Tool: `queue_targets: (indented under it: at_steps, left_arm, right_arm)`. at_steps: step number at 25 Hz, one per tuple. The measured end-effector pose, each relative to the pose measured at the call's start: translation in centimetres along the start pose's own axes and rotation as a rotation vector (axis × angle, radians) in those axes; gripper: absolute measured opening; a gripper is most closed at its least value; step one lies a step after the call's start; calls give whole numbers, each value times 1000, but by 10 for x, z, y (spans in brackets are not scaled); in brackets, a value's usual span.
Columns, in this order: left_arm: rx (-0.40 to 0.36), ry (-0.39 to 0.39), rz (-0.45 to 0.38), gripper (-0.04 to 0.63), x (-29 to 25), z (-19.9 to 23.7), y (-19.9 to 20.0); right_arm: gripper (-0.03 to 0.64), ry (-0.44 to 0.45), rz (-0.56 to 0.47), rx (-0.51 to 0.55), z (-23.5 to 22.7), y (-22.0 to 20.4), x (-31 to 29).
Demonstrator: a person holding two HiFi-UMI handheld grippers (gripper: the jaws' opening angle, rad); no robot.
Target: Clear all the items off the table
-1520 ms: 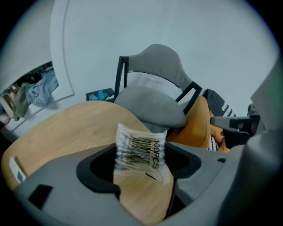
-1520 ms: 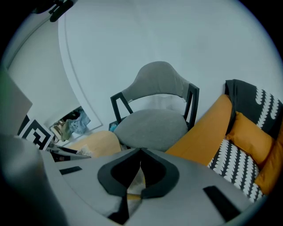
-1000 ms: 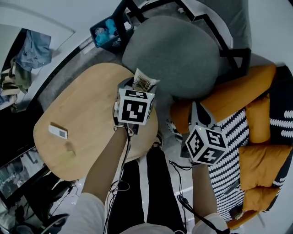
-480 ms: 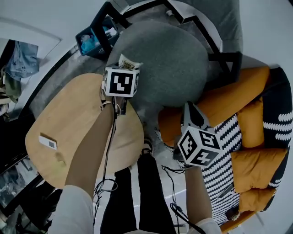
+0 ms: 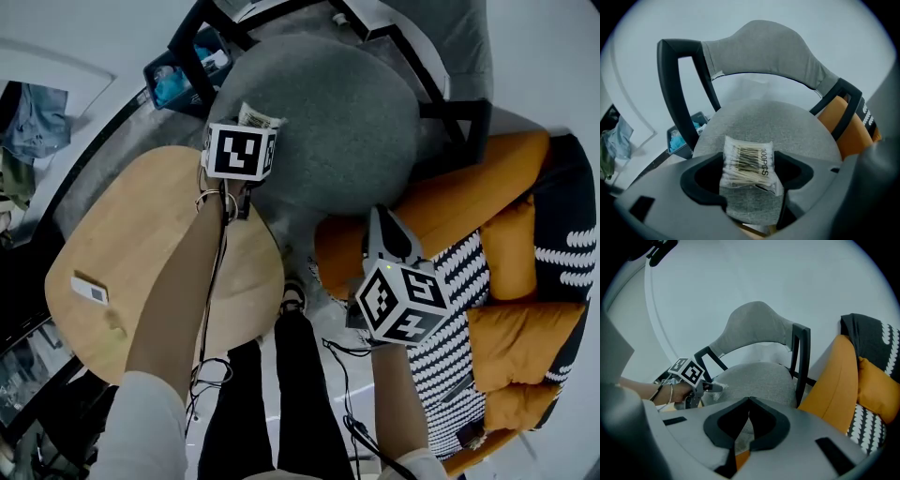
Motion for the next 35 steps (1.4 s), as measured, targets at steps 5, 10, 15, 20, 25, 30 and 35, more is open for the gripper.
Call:
queue_targets:
  at_steps: [5, 10, 15, 20, 25, 30, 35]
  left_arm:
    - [1, -25, -52, 344, 15, 0, 8]
    - [76, -50, -114, 344, 40, 5, 2]
    - [170, -64, -186, 342, 81, 10, -14]
    - [184, -8, -265, 248, 130, 14, -45]
    - [235, 35, -306, 164, 181, 23, -90]
    - [254, 133, -315, 38, 225, 45, -136]
    - [358, 139, -324, 9, 257, 74, -186]
  right_arm:
    - [25, -8, 4, 1, 3, 0, 0]
    - [25, -12, 15, 21, 18, -1, 0]
    - [25, -5, 22, 58, 40, -1, -3]
    - [25, -9, 20, 71, 63, -5, 1]
    - [25, -12, 29, 84, 88, -15, 11]
    - [25, 19, 51, 100, 128, -43, 18]
    - [24, 75, 80, 140, 183, -75, 21]
Point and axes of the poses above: the fingertips, and each gripper's own axes: x backward along the fingers, z to its left, y out of its top, the point moved 2 cm from there along x, backward along the fingers, and after that the axes turned 4 degrees about -x, right-handed, at the moved point
